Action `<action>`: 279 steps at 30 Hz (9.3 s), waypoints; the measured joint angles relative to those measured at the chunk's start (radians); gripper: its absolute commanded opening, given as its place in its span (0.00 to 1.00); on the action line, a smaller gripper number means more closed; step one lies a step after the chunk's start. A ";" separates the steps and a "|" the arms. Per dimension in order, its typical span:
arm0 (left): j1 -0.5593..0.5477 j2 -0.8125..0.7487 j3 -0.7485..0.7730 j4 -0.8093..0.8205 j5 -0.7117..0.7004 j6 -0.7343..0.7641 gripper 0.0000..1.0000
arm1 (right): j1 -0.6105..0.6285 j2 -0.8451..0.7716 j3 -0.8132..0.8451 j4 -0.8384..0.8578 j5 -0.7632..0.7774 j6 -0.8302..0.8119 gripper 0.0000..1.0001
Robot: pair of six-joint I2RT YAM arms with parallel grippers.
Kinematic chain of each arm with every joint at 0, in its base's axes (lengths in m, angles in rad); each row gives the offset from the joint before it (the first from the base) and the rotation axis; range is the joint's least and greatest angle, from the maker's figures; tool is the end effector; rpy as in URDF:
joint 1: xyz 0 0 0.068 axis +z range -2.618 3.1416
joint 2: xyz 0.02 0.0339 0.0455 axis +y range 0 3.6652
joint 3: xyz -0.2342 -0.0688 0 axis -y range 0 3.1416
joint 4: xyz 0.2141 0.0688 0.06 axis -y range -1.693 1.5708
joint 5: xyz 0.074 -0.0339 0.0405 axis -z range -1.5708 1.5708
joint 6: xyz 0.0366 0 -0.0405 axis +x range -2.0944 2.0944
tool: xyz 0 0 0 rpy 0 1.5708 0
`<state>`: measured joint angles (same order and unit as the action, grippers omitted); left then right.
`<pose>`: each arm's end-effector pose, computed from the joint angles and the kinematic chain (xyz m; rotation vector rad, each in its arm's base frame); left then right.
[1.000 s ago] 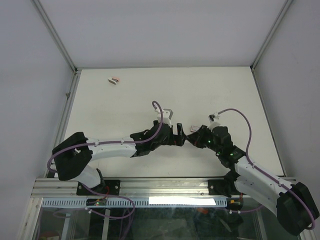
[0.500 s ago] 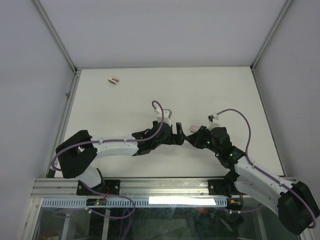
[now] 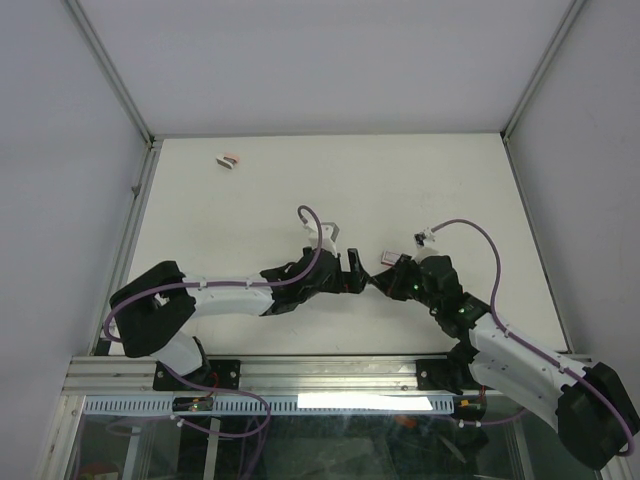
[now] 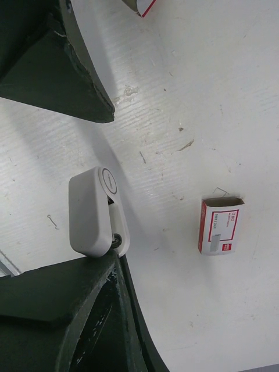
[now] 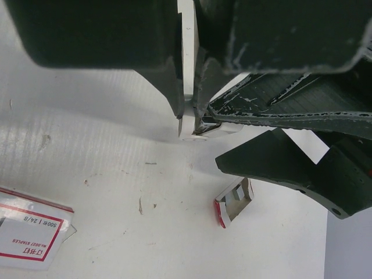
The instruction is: Load the staples into the stapler
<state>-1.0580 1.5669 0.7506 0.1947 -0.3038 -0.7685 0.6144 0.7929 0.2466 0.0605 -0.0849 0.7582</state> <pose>0.1557 -0.2543 0.1694 0.1489 2.2444 -0.7021 0.1350 0.0991 0.1688 0.1013 2.1874 0.9082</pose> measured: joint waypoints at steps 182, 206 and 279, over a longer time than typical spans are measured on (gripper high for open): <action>0.909 0.378 0.580 -0.307 0.021 0.116 0.86 | -0.087 -0.127 0.042 -0.330 0.054 0.017 0.59; 0.981 0.810 1.057 -0.347 -0.092 0.131 0.44 | -0.088 0.026 0.062 -0.227 0.021 0.018 0.60; 0.203 -0.515 -0.200 -0.089 0.225 0.111 0.00 | 0.150 0.354 0.472 -0.064 -0.217 0.010 0.52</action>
<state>-0.8551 1.0515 0.5507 0.1055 -0.0784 -0.6579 0.7639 1.1465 0.7181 -0.0032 -0.3016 0.7681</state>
